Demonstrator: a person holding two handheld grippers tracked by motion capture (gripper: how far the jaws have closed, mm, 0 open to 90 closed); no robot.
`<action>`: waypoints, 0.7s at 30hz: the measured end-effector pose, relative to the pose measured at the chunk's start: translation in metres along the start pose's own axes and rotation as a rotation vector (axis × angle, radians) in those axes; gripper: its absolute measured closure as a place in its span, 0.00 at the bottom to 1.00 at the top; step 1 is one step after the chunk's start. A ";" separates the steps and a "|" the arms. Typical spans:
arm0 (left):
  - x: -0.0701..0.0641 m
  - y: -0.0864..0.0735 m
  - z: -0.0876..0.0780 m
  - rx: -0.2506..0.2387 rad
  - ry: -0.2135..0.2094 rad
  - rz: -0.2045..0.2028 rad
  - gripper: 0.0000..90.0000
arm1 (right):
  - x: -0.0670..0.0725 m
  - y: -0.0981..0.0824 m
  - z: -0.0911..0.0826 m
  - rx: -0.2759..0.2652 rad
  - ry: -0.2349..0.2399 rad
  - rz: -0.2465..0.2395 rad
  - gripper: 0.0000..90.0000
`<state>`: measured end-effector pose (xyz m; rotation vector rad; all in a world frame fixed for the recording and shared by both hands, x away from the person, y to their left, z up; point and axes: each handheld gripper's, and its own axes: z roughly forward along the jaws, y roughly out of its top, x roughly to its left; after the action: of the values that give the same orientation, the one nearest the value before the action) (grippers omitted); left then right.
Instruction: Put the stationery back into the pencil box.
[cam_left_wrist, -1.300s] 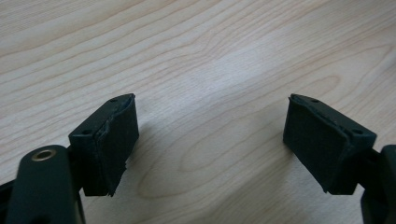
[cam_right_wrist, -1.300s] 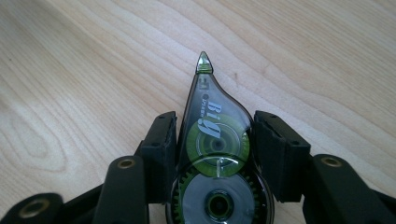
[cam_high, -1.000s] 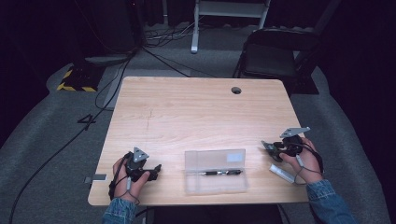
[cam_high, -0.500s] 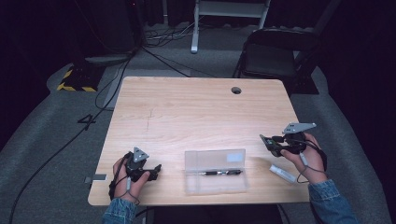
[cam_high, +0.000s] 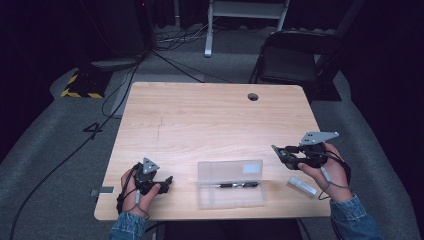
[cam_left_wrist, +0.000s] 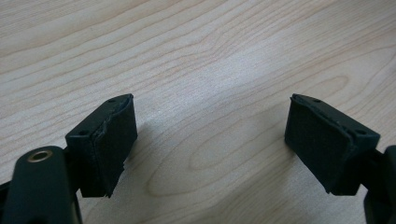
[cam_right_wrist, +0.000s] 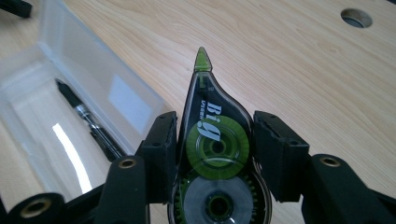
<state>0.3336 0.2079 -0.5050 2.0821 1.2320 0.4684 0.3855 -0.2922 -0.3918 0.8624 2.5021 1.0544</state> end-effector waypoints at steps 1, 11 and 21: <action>0.000 0.000 0.000 0.000 0.000 0.000 0.19 | 0.003 0.002 -0.001 -0.002 0.006 -0.008 0.58; 0.000 0.000 0.000 0.000 0.000 0.000 0.19 | 0.026 0.013 -0.001 -0.004 0.069 -0.065 0.58; 0.000 0.000 0.000 0.000 0.000 0.000 0.19 | 0.049 0.018 0.011 0.031 0.169 -0.124 0.58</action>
<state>0.3336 0.2079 -0.5050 2.0822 1.2321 0.4684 0.3605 -0.2456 -0.3884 0.6405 2.6779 1.0911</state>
